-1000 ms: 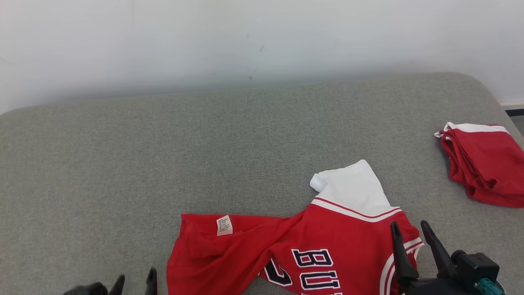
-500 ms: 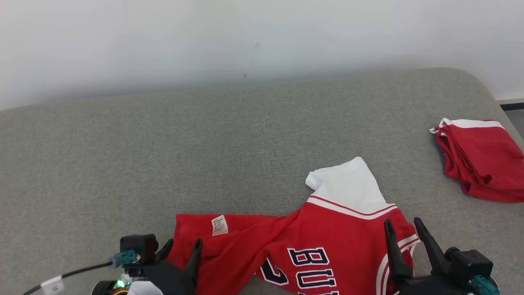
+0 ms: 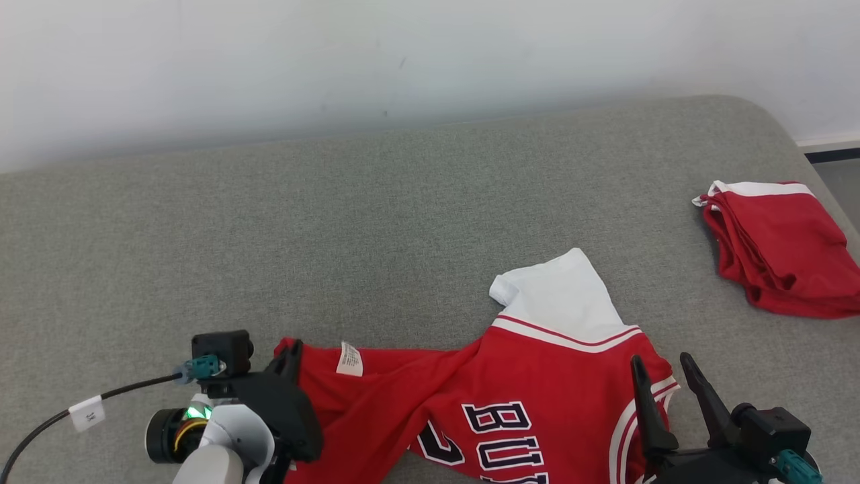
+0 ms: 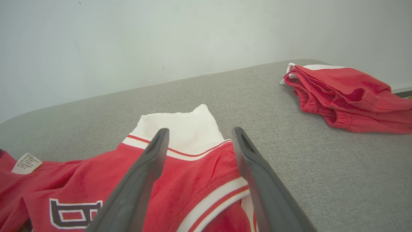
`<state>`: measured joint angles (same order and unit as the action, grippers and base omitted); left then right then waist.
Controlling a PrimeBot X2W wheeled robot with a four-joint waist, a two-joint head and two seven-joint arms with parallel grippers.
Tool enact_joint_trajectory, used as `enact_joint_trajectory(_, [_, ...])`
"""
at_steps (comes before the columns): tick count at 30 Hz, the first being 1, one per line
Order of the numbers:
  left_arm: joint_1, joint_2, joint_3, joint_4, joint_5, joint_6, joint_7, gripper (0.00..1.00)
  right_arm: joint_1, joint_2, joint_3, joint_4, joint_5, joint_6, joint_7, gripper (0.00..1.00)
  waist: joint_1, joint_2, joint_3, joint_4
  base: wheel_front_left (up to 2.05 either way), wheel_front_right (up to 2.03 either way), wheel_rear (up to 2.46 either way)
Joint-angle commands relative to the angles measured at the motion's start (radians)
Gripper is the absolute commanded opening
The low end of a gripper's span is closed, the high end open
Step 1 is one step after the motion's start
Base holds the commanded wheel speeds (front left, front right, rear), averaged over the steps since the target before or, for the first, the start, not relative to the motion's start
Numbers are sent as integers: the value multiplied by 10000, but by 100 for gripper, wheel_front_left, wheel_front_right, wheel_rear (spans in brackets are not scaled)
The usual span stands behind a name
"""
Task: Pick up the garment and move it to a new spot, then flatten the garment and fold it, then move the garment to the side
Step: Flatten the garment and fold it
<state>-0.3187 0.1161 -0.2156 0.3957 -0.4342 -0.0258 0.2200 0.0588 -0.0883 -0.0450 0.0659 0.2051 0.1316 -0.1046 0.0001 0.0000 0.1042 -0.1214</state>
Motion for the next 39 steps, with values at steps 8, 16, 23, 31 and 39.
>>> enact_joint_trajectory(8, [-1291, -115, 229, 581, 547, 440, -2209, 7, -150, -15, -53, -99, -2, -15, 44, 100, -1, 0, 174, 154, 0, 0, 0])
enact_joint_trajectory(16, [-2669, -274, 267, 2847, 953, 1144, -3618, 100, -392, 29, 140, -68, 20, -15, 45, 100, -1, 0, 395, 278, 0, 0, 0])
enact_joint_trajectory(23, [-2891, 270, 609, 3761, 852, 1316, -4103, 100, -337, 79, 64, 38, 21, -15, -17, 100, -1, 0, 357, 389, 0, 0, 0])
enact_joint_trajectory(31, [-1665, 364, 334, 3298, 416, 576, -3157, 100, -160, 124, -49, 40, 6, -15, -3, 100, -1, 0, 156, 713, 0, 0, 0])
enact_joint_trajectory(39, [-381, 178, 71, 2128, 37, 757, -1081, 100, -173, 124, -9, -15, 17, -15, 35, 100, -1, 0, 150, 776, 0, 0, 0])
